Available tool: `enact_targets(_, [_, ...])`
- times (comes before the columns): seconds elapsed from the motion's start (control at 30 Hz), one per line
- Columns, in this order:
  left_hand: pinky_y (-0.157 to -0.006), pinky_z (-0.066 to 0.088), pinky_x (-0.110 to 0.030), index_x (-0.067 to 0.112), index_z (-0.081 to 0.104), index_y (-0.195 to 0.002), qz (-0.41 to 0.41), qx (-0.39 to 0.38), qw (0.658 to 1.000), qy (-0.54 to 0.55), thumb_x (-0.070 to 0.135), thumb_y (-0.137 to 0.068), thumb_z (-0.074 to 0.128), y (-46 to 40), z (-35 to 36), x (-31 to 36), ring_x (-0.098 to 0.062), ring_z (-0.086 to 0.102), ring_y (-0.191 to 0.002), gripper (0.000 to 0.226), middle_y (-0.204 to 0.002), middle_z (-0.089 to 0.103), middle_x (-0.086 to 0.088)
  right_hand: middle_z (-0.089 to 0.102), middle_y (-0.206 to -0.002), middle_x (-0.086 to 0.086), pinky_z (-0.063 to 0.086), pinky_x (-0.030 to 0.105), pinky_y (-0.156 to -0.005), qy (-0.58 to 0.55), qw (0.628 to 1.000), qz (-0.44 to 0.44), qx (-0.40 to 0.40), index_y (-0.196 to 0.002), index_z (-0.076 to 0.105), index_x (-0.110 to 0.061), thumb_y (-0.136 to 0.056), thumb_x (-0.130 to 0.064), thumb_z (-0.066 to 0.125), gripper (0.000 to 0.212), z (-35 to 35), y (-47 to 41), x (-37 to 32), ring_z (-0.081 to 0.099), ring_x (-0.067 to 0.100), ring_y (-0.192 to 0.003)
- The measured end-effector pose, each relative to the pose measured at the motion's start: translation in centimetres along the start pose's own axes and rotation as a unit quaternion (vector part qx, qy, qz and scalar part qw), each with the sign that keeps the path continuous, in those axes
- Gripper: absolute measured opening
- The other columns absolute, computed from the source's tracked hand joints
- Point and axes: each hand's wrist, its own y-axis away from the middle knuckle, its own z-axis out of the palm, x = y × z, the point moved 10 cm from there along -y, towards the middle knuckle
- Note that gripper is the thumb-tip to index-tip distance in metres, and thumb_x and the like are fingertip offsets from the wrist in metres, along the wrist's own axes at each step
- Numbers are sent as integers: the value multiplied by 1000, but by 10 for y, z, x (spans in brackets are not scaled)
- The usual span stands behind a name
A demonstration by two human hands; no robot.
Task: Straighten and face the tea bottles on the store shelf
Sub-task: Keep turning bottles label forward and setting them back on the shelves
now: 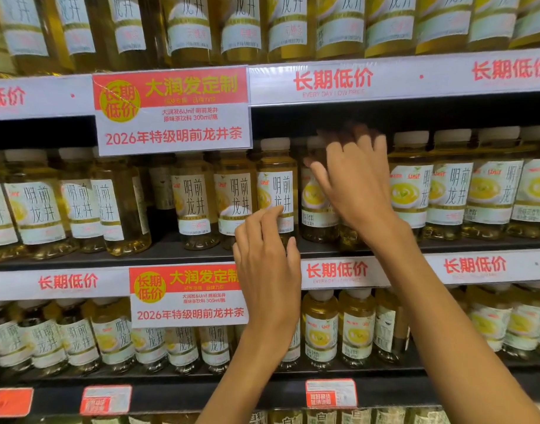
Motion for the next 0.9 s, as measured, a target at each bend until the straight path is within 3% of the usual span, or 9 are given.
enact_targets(0.1, [-98,33,-26,12,55,-124,17,-11,1000,19,3,-84,65,4,2,2,-20,47,-118,42,-124,55,-4,63,-101,18,40,42,-84,-25,996,-38,81,-106,59,-2,-92,-37,57,37,-19,9,-6,54,35,-100])
enact_targets(0.17, [-99,32,-26,12,55,-125,25,-16,999,28,4,-85,65,7,3,3,-19,47,-118,42,-124,56,-3,58,-114,16,39,34,-87,-115,985,-61,118,-116,56,-5,-89,-37,60,42,-31,18,-9,49,28,-108])
enact_targets(0.23, [-99,35,-29,11,55,-126,34,-10,999,24,4,-85,66,9,3,5,-20,48,-118,43,-124,57,-4,47,-127,14,38,24,-96,-243,963,-53,106,-124,51,-5,-83,-35,68,54,-32,27,-7,42,21,-118])
enact_targets(0.33, [-98,37,-29,8,53,-128,44,-1,999,24,6,-84,68,13,2,8,-20,48,-117,47,-124,58,-6,39,-134,4,37,14,-102,-405,914,-24,11,-135,41,-10,-78,-35,75,71,-18,40,-7,40,10,-124])
enact_targets(0.53, [-104,28,-14,16,39,-141,33,-71,991,108,13,-83,69,18,12,6,-5,36,-126,66,-137,47,1,52,-113,-3,43,13,-89,-478,878,-4,-16,-121,46,-11,-83,-21,74,48,-22,55,-5,50,0,-104])
enact_targets(0.7, [-108,36,-24,17,36,-142,62,-91,979,171,23,-80,75,25,5,17,-6,36,-132,73,-140,44,4,58,-105,-7,48,15,-82,-557,830,27,21,-117,49,-6,-82,-27,71,46,-54,61,3,59,4,-97])
enact_targets(0.8, [-100,46,-28,20,36,-143,25,-157,955,252,33,-76,78,31,5,18,-7,46,-127,80,-135,50,7,64,-101,5,53,26,-81,-636,771,34,-1,-111,52,-14,-80,-29,66,37,-70,64,0,65,17,-94])
enact_targets(0.9, [-81,53,-17,29,52,-123,-33,-236,897,372,34,-71,79,48,5,22,-2,63,-105,59,-111,67,14,66,-98,6,56,33,-80,-682,728,55,-44,-108,56,-18,-77,-32,66,36,-70,69,-6,66,27,-93])
